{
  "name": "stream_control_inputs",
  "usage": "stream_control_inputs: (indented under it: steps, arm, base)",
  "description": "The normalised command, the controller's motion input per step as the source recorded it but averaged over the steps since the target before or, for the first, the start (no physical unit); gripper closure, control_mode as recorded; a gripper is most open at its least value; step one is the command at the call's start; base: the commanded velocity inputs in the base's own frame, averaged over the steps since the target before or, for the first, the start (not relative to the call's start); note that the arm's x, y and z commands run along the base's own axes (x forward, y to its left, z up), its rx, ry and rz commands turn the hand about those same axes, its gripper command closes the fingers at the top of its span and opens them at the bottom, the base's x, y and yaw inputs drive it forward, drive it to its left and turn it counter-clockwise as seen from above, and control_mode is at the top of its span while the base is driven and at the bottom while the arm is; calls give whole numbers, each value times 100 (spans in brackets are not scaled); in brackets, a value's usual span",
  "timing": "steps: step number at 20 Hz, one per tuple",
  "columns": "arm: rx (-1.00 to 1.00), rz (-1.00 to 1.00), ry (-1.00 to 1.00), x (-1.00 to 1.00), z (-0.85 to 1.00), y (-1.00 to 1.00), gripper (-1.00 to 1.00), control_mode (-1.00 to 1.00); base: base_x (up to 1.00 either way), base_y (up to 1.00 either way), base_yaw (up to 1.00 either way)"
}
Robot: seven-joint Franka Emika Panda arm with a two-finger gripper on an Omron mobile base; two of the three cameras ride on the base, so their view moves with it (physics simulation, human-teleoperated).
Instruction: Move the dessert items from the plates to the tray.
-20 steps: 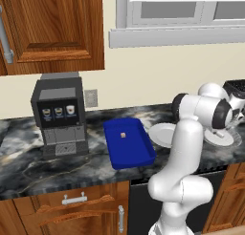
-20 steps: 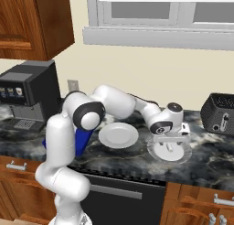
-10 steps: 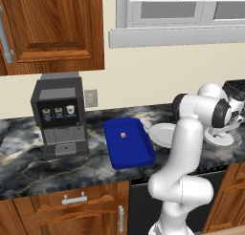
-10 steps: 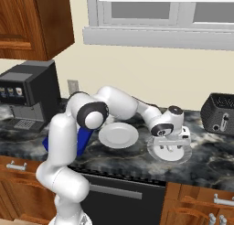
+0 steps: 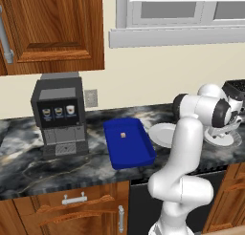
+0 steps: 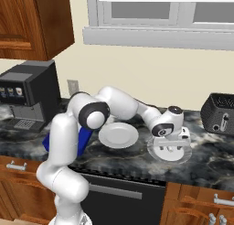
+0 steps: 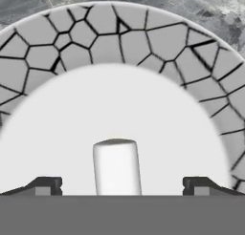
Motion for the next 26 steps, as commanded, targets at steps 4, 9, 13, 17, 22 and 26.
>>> stream_control_inputs:
  steps: [4, 9, 13, 17, 22, 26]
  arm:
    - [0, 0, 0, 0, -5, 0, 100, -100]
    - [0, 0, 0, 0, 0, 0, 100, -100]
    - [0, 0, 0, 0, 0, 0, 100, -100]
    - [1, 0, -7, -16, -1, 0, 100, -100]
    - [1, 1, -13, -44, 34, 7, 100, -100]
    - [0, 1, -8, -36, 50, 18, 100, -100]
  base:
    - [0, 0, 0]
    - [0, 0, 0]
    - [0, 0, 0]
    - [0, 0, 0]
    - [0, 0, 0]
    - [0, 0, 0]
